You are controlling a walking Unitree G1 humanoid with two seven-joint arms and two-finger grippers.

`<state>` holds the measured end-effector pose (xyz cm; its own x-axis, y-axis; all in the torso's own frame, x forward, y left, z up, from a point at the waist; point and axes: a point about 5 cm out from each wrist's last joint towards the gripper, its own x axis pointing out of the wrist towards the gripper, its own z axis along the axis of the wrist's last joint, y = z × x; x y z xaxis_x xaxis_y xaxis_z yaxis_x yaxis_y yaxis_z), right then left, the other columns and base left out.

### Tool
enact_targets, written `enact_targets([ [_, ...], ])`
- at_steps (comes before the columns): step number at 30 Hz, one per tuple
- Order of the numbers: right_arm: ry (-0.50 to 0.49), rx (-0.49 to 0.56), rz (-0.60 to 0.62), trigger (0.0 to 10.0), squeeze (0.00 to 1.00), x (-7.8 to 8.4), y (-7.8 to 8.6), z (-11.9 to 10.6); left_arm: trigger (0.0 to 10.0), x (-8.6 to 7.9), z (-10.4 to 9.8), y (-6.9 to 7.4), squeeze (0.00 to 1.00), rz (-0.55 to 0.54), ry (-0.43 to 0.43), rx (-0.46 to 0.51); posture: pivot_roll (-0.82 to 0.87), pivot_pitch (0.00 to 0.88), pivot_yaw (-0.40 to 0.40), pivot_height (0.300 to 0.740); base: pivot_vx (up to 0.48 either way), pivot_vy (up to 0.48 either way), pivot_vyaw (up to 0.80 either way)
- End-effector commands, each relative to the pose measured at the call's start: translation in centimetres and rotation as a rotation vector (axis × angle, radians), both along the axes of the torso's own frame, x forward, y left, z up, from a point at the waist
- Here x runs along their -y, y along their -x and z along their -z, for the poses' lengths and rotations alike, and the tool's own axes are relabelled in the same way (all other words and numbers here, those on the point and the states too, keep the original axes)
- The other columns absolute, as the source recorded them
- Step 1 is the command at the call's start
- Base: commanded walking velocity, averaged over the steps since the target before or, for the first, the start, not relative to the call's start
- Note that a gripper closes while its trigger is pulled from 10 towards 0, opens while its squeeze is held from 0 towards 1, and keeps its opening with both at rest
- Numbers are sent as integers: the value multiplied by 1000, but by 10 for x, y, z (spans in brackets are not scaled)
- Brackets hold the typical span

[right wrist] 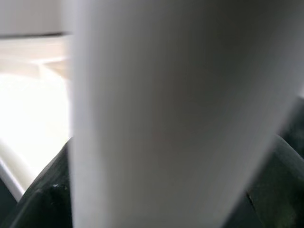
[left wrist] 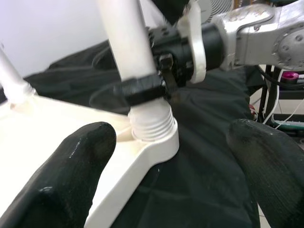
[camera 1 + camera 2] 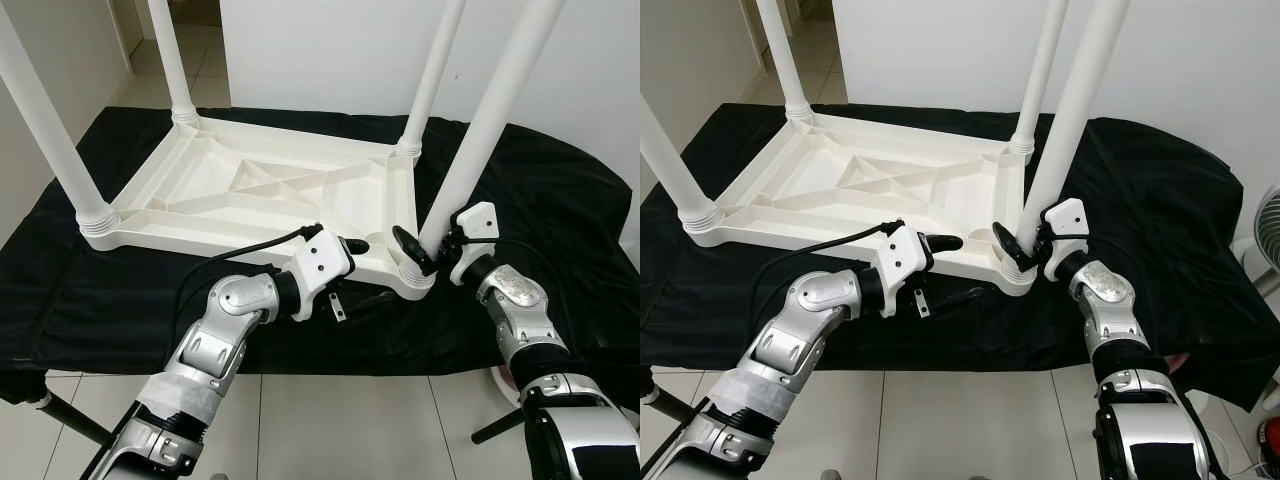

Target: Building children table

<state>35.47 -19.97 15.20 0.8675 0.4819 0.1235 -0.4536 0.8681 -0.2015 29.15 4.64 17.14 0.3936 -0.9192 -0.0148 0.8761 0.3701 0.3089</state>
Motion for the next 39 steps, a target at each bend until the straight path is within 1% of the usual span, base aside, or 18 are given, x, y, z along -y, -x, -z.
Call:
enact_targets([
  [1, -70, -12, 35, 10000, 0, 0, -4, -4, 10000, -6, 0, -11, 0, -249, 57, 6, -48, 7, -34, 740, 0, 0, 0],
  [3, -180, -38, 60, 10000, 0, -6, -5, -2, 10000, -8, 2, -13, 0, -277, 66, -18, -44, 8, -37, 740, 0, 0, 0],
  [6, -199, -32, 59, 10000, 0, -10, -4, -1, 10000, -8, 2, -13, 0, -290, 64, -21, -40, 9, -41, 740, 0, 0, 0],
  [7, -209, -27, 52, 10000, 12, -14, -2, 1, 10000, -8, 2, -14, 0, -299, 67, -27, -39, 9, -44, 740, 0, 0, 0],
  [8, -207, -12, 48, 10000, 988, -18, 0, 2, 10000, -8, 2, -15, 0, -307, 70, -27, -35, 9, -46, 740, 0, 0, 0],
  [9, -214, -1, 41, 10000, 1000, -21, 1, 2, 10000, -9, 1, -16, 0, -317, 74, -27, -33, 11, -50, 740, 0, 0, 0],
  [13, -220, 18, 34, 10000, 1000, -23, 4, 2, 10000, -9, -1, -16, 0, -325, 83, -26, -33, 12, -53, 740, 0, 0, 0],
  [14, -210, 28, 10, 10000, 624, -26, 6, 0, 10000, -9, -1, -17, 0, -328, 85, -26, -33, 12, -55, 740, 0, 0, 0],
  [15, -191, 39, -19, 10000, 0, -29, 9, 0, 10000, -9, -1, -17, 0, -329, 86, -26, -33, 14, -58, 740, 0, 0, 0],
  [19, -161, 39, -76, 10000, 0, -35, 14, -1, 10000, -8, -1, -19, 0, -335, 85, -25, -33, 15, -59, 740, 0, 0, 0],
  [23, -140, 34, -97, 10000, 0, -34, 16, -2, 10000, -6, 1, -20, 0, -335, 76, -38, -36, 21, -60, 740, 0, 0, 0],
  [26, -113, 29, -117, 10000, 0, -27, 17, -4, 10000, -5, 4, -22, 0, -330, 52, -63, -38, 27, -61, 740, 0, 0, 0],
  [28, -90, 23, -109, 10000, 0, -15, 19, -6, 10000, -5, 10, -26, 0, -339, 17, -87, -43, 28, -58, 740, 0, 0, 0],
  [29, -90, 23, -109, 10000, 0, -15, 19, -6, 10000, -5, 10, -26, 0, -339, 17, -87, -43, 28, -58, 740, 0, 0, 0],
  [31, -74, 20, -110, 10000, 0, -7, 21, -9, 10000, -4, 14, -27, 0, -342, -6, -106, -41, 26, -53, 740, 0, 0, 0],
  [35, -42, -11, -143, 10000, 0, -1, 25, -6, 10000, 0, 19, -27, 0, -323, -43, -99, -41, 20, -44, 740, 0, 0, 0],
  [38, -21, -25, -157, 10000, 0, 2, 26, -5, 10000, 3, 20, -26, 0, -311, -47, -104, -41, 16, -41, 740, 0, 0, 0],
  [39, 0, -47, -172, 10000, 0, 6, 28, -3, 10000, 5, 20, -26, 0, -299, -42, -119, -43, 10, -37, 740, 0, 0, 0],
])
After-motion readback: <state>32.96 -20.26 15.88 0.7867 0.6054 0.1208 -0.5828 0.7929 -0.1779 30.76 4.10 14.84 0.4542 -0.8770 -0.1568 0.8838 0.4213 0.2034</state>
